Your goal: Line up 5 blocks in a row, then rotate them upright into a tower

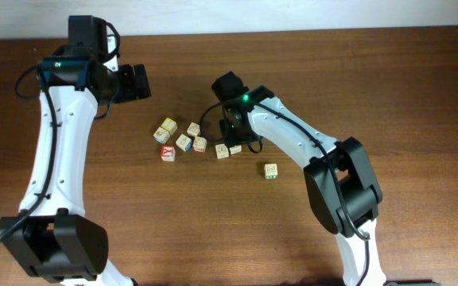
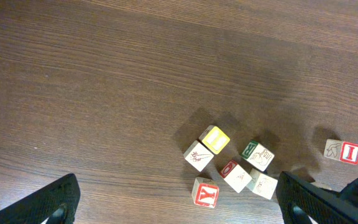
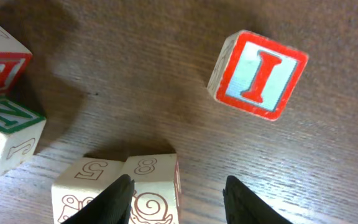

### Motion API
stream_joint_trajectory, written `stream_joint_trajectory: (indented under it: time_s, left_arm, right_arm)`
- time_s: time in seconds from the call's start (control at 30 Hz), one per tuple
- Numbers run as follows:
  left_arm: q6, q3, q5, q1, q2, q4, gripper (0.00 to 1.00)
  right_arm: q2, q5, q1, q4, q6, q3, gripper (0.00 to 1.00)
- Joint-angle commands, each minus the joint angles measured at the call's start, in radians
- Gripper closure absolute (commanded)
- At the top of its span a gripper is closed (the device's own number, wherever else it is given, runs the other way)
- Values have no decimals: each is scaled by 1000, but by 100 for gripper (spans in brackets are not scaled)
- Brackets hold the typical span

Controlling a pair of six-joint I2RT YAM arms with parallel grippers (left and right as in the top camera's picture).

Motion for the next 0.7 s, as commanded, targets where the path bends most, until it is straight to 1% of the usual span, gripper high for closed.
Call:
stream_joint_trajectory:
  time_s: [0.0, 0.07, 0.27, 0.43, 0.5, 0.53, 0.63, 0.67]
  left_arm:
    - [-16, 20, -10, 2, 8, 2, 1]
    - [-16, 20, -10, 2, 8, 2, 1]
    - [-16, 20, -10, 2, 8, 1, 1]
    - [-16, 20, -10, 2, 8, 2, 1]
    - [-16, 20, -10, 2, 8, 2, 1]
    - [-16, 20, -10, 2, 8, 2, 1]
    - [-16, 20, -10, 2, 8, 2, 1]
    - [-16, 20, -10, 2, 8, 1, 1]
  right_arm:
    - [15, -45, 2, 7, -10, -47, 52]
    - [15, -87, 4, 19, -51, -47, 52]
    - [15, -89, 4, -36, -56, -47, 51]
    - [14, -85, -9, -41, -69, -46, 53]
    - [13, -85, -19, -53, -69, -41, 66]
    - [13, -85, -21, -58, -69, -35, 70]
    - [13, -85, -22, -89, -69, 12, 79]
    - [13, -85, -22, -103, -69, 28, 80]
